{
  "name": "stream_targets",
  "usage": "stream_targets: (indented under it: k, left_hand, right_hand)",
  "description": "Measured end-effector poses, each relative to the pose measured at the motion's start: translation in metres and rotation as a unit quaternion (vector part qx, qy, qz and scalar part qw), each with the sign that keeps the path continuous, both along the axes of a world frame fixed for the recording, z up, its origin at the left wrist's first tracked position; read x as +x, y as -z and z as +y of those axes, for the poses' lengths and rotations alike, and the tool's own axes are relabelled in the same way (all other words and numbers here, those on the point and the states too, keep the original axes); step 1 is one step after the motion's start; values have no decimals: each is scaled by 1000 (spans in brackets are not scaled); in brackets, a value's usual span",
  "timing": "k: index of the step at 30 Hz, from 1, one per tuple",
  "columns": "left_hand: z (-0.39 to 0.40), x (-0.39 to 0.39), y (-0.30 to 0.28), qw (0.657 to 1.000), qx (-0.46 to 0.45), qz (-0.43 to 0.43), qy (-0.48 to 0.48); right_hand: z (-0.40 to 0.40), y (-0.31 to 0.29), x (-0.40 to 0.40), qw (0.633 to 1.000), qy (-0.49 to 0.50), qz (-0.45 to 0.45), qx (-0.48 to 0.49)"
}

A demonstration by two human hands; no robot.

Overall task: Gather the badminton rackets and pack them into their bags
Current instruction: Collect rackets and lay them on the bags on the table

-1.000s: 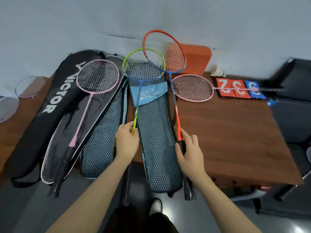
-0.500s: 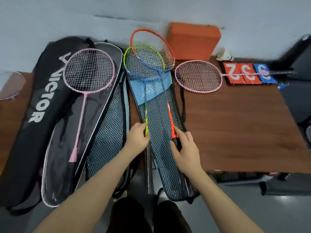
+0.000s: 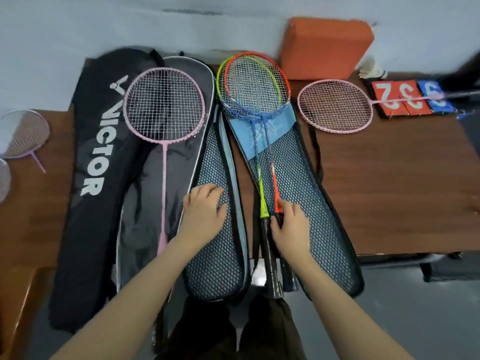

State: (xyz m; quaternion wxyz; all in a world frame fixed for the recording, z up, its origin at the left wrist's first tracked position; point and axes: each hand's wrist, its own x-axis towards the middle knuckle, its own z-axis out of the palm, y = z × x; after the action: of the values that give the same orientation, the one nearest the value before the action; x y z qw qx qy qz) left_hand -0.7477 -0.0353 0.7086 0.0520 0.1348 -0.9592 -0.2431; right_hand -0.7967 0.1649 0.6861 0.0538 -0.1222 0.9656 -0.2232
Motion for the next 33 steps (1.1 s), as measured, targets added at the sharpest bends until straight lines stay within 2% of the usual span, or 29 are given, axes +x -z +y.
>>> stream_targets:
  k: [3, 6, 10, 14, 18, 22, 28, 33]
  left_hand:
    - [-27, 16, -1, 999, -4, -20, -35]
    - [-51, 34, 2, 996, -5, -34, -79]
    - [-72, 50, 4, 987, -17, -91, -127]
    - [-75, 62, 8, 985, -28, -132, -112]
    - [-75, 76, 17, 988, 51, -50, -138]
    - [-71, 84, 18, 981, 102, 42, -162]
    - [-47, 73, -7, 978, 133, 93, -128]
    - [-11, 40, -33, 964, 192, 141, -117]
  right_hand:
    - [-15, 0, 2, 997, 38, 44, 52]
    - [-43, -5, 4, 997, 40, 57, 34]
    - [-94, -9, 10, 996, -69, 34, -33]
    - [-146, -13, 12, 979, -187, -3, -83]
    - [-179, -15, 14, 969, -226, -24, -98]
    - [-191, -18, 12, 965, -224, -37, -129]
    - [-186, -40, -6, 954, -189, -73, -219]
    - [-145, -75, -41, 934, -175, -105, -294]
